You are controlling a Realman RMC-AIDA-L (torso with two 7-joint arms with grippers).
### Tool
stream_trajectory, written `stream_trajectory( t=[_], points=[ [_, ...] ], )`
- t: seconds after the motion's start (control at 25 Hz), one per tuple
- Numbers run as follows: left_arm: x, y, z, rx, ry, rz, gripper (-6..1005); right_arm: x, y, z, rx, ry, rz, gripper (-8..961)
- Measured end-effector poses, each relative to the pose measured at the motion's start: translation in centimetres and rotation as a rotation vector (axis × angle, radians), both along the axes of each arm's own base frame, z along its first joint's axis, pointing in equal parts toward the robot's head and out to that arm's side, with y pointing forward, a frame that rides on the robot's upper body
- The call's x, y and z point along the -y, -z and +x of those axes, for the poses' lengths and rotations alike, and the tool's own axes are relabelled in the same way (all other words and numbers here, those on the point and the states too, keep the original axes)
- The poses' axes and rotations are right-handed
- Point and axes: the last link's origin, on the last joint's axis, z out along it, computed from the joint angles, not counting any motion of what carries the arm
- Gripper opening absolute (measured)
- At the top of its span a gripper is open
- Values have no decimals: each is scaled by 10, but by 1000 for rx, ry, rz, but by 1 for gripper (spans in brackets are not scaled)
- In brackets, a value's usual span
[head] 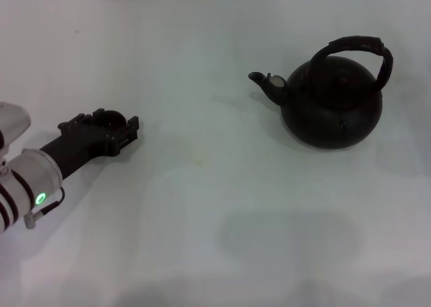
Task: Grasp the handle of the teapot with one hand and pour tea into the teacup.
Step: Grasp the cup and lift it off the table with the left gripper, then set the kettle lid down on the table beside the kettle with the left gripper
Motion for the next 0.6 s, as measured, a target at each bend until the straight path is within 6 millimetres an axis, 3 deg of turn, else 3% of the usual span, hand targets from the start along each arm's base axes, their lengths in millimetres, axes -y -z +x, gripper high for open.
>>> stream_trajectory(
  t=[0.28,0.6],
  points=[
    [-9,-9,20,-58,110,-18,703,0,1,1,1,10,-5,857],
    [-41,-21,36,-3,195,-279,702,0,2,1,5,5,-15,857]
  ],
)
